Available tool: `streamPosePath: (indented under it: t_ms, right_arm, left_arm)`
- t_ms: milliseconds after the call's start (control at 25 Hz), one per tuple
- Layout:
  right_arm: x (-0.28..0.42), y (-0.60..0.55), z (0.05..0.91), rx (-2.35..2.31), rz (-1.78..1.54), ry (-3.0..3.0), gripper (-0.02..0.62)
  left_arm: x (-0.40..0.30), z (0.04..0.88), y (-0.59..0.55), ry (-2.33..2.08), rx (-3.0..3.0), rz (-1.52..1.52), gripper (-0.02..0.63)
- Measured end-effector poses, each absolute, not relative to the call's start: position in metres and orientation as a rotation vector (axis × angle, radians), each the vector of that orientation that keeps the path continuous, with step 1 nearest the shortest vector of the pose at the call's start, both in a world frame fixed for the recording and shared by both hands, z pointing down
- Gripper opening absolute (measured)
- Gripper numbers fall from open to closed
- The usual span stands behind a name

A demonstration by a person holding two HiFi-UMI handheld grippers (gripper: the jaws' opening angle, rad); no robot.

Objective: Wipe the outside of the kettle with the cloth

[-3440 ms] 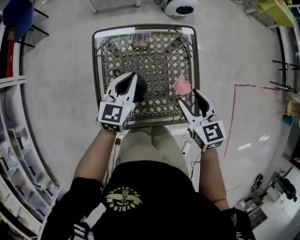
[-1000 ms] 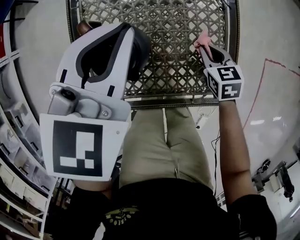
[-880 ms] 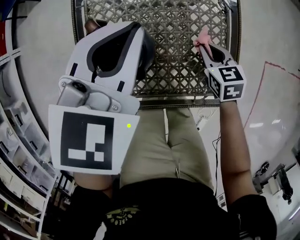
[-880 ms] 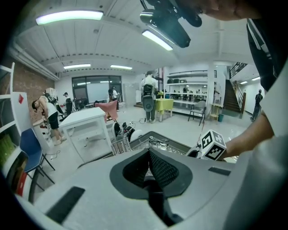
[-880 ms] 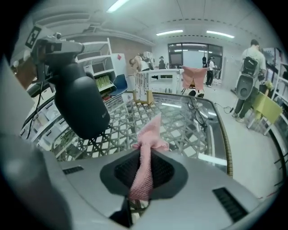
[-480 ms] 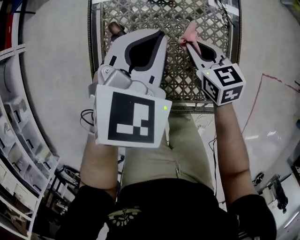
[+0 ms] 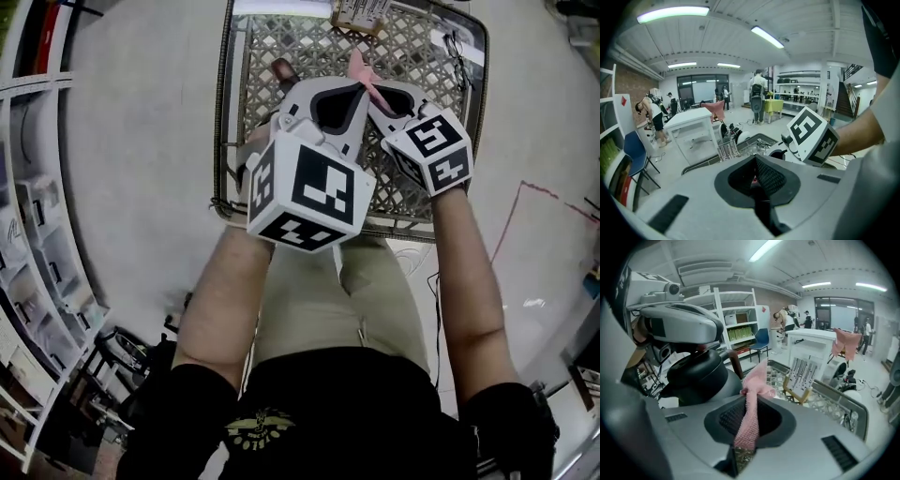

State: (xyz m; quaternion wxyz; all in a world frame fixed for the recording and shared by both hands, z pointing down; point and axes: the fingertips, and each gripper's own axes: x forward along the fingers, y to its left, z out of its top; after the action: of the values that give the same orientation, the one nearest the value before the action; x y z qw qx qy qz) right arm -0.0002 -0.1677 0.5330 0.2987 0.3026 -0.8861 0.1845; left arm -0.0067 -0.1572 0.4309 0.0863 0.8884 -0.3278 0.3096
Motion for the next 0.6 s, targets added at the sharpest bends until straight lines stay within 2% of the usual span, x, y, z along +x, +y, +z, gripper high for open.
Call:
streamPosePath:
  t_ms: [600]
  right_arm:
    - [0.0, -0.099, 0.536, 0.677, 0.515, -2.214, 0.044]
  left_arm:
    - [-0.01, 0.429, -0.159, -0.865, 2.608, 0.847, 0.006]
